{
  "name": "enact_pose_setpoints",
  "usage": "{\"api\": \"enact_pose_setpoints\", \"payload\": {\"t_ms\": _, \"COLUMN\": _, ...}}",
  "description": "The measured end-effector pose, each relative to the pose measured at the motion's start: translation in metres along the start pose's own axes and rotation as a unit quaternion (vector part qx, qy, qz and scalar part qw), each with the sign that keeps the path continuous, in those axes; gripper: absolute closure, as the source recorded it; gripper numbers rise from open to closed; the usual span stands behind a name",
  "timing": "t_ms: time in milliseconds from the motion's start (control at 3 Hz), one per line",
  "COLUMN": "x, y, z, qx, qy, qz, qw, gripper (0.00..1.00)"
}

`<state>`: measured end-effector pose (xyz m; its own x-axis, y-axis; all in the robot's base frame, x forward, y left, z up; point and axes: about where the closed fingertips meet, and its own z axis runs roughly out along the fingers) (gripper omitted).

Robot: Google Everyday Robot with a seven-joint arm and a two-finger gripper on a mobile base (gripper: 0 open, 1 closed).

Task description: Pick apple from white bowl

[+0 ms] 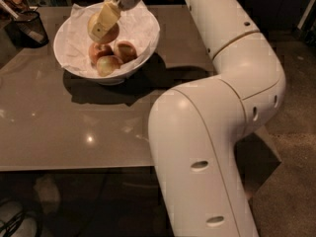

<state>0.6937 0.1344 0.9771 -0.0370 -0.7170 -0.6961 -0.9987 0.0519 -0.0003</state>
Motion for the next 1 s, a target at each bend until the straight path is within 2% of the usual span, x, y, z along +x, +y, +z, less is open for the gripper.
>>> {"api": "enact_pose_setpoints", "payload": {"t_ms": 333, "x": -0.017, "y": 0.018, "z": -0.015, "qx": 0.007, "qy": -0.009, "qz": -0.010, "qw": 0.9999, "gripper": 1.00}}
{"api": "enact_pose_setpoints", "payload": {"t_ms": 1000, "x": -0.035, "y": 0.064, "z": -0.018, "qx": -0.018, "qy": -0.012, "qz": -0.044, "qw": 0.9988, "gripper": 1.00}}
